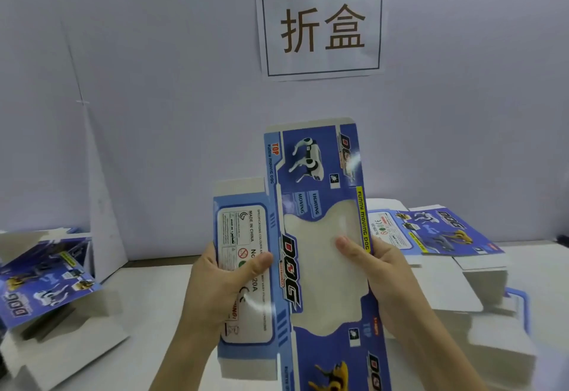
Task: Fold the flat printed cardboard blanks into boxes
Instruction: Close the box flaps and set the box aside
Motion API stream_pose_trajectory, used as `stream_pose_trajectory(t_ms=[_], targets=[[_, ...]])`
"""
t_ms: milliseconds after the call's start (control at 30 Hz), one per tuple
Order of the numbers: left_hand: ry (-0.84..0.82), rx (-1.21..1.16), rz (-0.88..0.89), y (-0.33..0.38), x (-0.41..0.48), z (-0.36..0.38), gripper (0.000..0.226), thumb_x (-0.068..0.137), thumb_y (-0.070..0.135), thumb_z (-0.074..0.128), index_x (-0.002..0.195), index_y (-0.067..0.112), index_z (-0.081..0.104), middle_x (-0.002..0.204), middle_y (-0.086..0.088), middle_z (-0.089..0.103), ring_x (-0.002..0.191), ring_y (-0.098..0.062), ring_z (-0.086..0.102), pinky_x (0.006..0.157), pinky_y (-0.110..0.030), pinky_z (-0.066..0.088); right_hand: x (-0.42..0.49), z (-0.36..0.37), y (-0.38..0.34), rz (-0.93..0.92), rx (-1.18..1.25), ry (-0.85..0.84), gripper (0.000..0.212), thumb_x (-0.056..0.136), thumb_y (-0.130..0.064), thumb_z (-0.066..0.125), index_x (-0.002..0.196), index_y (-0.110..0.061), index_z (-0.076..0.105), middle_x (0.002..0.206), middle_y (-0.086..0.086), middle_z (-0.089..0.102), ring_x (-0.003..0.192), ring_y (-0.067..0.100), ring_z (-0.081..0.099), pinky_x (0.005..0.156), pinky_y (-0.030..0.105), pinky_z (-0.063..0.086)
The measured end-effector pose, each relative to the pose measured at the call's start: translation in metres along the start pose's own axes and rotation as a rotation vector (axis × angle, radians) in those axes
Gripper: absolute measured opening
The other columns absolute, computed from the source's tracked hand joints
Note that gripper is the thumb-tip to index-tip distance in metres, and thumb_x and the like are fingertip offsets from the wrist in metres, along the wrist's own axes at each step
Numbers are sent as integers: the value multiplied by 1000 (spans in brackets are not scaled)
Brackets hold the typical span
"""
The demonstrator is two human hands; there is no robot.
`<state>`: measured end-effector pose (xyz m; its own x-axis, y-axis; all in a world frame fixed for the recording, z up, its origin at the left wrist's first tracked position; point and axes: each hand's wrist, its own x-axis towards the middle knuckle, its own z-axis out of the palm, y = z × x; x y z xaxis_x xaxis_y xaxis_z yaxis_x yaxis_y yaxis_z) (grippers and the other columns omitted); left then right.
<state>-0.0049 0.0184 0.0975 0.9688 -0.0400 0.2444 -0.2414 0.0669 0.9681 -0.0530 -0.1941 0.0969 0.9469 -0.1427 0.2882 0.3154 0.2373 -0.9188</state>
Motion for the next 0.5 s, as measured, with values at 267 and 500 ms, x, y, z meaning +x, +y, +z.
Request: stream_pose_trajectory(t_ms=[267,500], targets=[[40,-36,-13,0,2,-6,63,48,35,82,106,21,60,88,-5,76,69,-27,74,52,-36,59,2,-2,4,126,56,-21,48,64,-43,76,102,-15,69,100,14,74,86,33,73,61,35,60],[63,-16,29,-4,3,-6,65,49,35,82,107,21,59,90,-6,76,69,-25,74,51,-34,59,1,-1,3,137,85,-38,42,65,-41,75,98,-15,71,97,13,75,83,31,74,60,34,59]])
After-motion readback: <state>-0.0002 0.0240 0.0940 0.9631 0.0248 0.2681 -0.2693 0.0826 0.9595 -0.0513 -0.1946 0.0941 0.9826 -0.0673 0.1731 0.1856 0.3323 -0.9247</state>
